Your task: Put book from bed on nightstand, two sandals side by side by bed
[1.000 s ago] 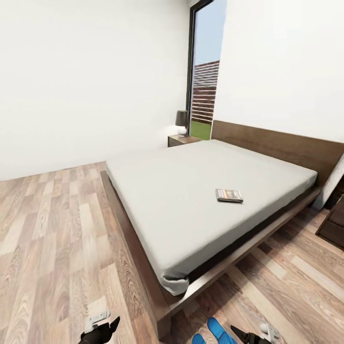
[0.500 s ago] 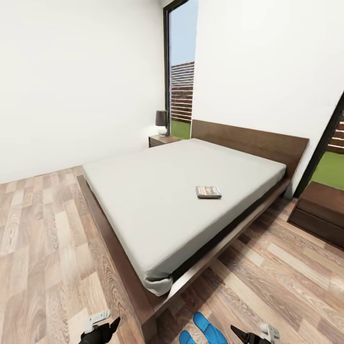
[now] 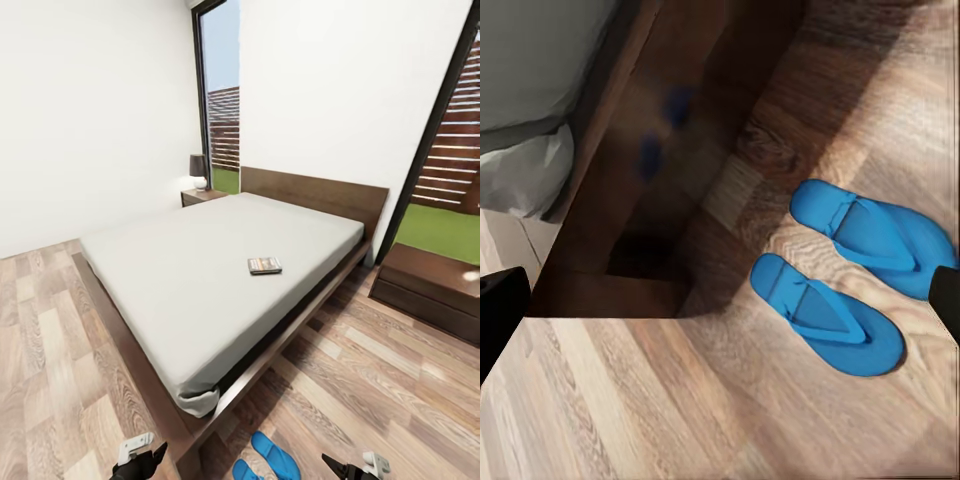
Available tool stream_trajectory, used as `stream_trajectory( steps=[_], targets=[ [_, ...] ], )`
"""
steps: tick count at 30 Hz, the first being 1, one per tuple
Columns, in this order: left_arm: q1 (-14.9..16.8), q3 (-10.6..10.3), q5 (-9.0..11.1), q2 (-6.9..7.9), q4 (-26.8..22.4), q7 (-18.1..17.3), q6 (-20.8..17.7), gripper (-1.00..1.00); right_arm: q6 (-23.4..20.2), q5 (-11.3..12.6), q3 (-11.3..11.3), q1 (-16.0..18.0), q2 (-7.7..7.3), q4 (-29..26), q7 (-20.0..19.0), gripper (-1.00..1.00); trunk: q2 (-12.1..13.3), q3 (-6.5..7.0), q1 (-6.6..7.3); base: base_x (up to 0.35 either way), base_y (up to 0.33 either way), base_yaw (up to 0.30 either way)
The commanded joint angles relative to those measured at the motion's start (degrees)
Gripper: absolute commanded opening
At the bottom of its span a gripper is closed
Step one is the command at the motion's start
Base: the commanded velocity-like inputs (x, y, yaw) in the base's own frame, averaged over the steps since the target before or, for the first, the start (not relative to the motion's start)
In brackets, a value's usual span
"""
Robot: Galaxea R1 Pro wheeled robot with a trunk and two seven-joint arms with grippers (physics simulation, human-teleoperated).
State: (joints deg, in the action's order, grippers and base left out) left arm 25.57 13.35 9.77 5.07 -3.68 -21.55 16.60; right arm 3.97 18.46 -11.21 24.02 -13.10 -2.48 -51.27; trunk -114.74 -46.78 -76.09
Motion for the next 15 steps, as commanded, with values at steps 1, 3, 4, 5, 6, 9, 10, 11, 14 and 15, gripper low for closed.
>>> stream_trajectory(
  steps=[1, 3, 4, 5, 6, 9, 10, 11, 14, 15],
  targets=[
    [0.03, -0.02, 0.6, 0.01, 0.07, -0.42, 0.01, 1.0, 0.33, -0.35, -0.31, 0.06, 0.0, 0.1, -0.15, 1.0, -0.02, -0.05, 0.01, 0.0, 0.0, -0.249],
    [0.04, -0.05, 0.6, -0.03, 0.07, -0.42, 0.01, 1.0, 0.33, -0.35, -0.31, 0.06, 0.0, 0.1, -0.15, 1.0, -0.02, -0.05, 0.01, 0.0, -0.033, -0.248],
    [0.04, -0.06, 0.6, -0.04, 0.07, -0.42, 0.01, 1.0, 0.33, -0.35, -0.31, 0.06, 0.0, 0.1, -0.15, 1.0, -0.02, -0.05, 0.01, 0.0, -0.112, -0.247],
    [0.03, -0.07, 0.6, -0.05, 0.07, -0.42, 0.01, 1.0, 0.33, -0.35, -0.31, 0.06, 0.0, 0.1, -0.15, 1.0, -0.02, -0.05, 0.01, 0.0, -0.113, -0.247],
    [0.03, -0.06, 0.6, -0.04, 0.07, -0.42, 0.01, 1.0, 0.33, -0.35, -0.31, 0.06, 0.0, 0.1, -0.15, 1.0, -0.02, -0.05, 0.01, 0.0, -0.063, -0.247],
    [0.03, -0.02, 0.6, -0.04, 0.07, -0.42, 0.01, 1.0, 0.33, -0.35, -0.31, 0.06, 0.0, 0.1, -0.15, 1.0, -0.02, -0.05, 0.01, 0.0, -0.031, -0.246],
    [0.04, -0.01, 0.6, -0.04, 0.07, -0.42, 0.01, 1.0, 0.33, -0.35, -0.31, 0.06, 0.0, 0.1, -0.15, 1.0, -0.02, -0.05, 0.01, 0.0, -0.016, -0.245],
    [0.06, -0.04, 0.6, -0.03, 0.07, -0.42, 0.01, 1.0, 0.33, -0.35, -0.31, 0.06, 0.0, 0.1, -0.15, 1.0, -0.02, -0.05, 0.01, 0.0, -0.01, -0.244],
    [0.03, -0.07, 0.6, -0.05, 0.07, -0.42, 0.01, 1.0, 0.33, -0.35, -0.31, 0.06, 0.0, 0.1, -0.15, 1.0, -0.02, -0.05, 0.01, 0.0, -0.006, -0.244],
    [0.02, -0.07, 0.6, -0.06, 0.07, -0.42, 0.01, 1.0, 0.33, -0.35, -0.31, 0.06, 0.0, 0.1, -0.15, 1.0, -0.02, -0.05, 0.01, 0.0, -0.002, -0.244]
  ],
)
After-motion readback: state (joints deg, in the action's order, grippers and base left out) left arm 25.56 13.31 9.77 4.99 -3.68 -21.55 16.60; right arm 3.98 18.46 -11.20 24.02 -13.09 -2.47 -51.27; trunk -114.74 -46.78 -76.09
